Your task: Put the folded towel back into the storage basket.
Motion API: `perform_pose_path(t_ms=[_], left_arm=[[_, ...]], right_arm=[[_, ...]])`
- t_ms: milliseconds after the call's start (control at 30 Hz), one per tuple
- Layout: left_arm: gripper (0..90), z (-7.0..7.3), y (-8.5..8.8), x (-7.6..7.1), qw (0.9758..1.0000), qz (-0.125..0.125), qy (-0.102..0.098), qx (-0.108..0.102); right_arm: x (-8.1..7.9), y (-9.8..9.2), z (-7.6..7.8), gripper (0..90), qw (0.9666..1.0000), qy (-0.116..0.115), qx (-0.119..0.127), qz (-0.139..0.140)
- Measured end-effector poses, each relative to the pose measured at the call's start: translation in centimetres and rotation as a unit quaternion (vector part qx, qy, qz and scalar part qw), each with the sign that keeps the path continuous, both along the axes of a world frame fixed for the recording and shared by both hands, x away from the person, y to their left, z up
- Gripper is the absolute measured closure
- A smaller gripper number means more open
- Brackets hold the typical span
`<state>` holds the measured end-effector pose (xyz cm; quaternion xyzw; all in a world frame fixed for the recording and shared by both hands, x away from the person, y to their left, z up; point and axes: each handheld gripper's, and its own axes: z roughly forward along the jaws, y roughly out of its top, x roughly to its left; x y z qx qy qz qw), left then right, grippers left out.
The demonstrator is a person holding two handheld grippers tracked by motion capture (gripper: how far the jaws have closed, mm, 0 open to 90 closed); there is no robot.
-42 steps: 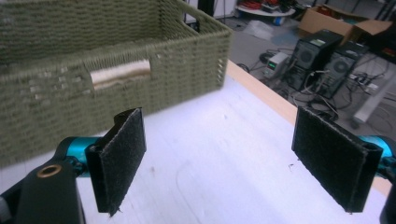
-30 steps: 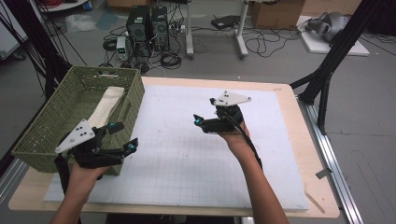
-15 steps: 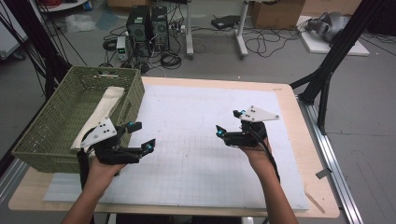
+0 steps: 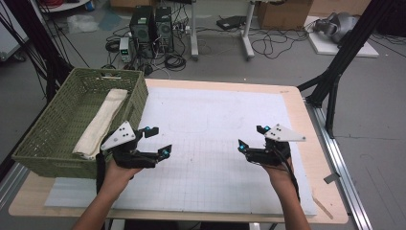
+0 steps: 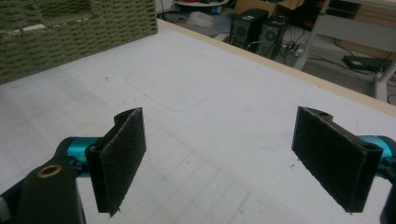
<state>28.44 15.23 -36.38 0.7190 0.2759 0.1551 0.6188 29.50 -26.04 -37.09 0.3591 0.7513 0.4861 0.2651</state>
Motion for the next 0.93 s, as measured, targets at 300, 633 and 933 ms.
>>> perform_pose_path(t_ms=[300,633,933], left_arm=[[20.2,-1.5,-1.1,0.5,0.9999,-0.01,0.005,0.011],[20.2,-4.1,-1.7,1.4,0.9992,-0.006,0.021,0.032],[20.4,-4.1,-2.1,1.5,0.9993,-0.001,0.018,0.031]], right_arm=[[-2.0,-1.9,-2.4,16.4,0.9994,-0.001,-0.006,-0.035],[-2.5,-3.9,-4.8,16.5,0.9975,0.018,-0.013,-0.067],[-2.9,-4.5,-4.7,16.5,0.9972,0.015,-0.009,-0.072]])
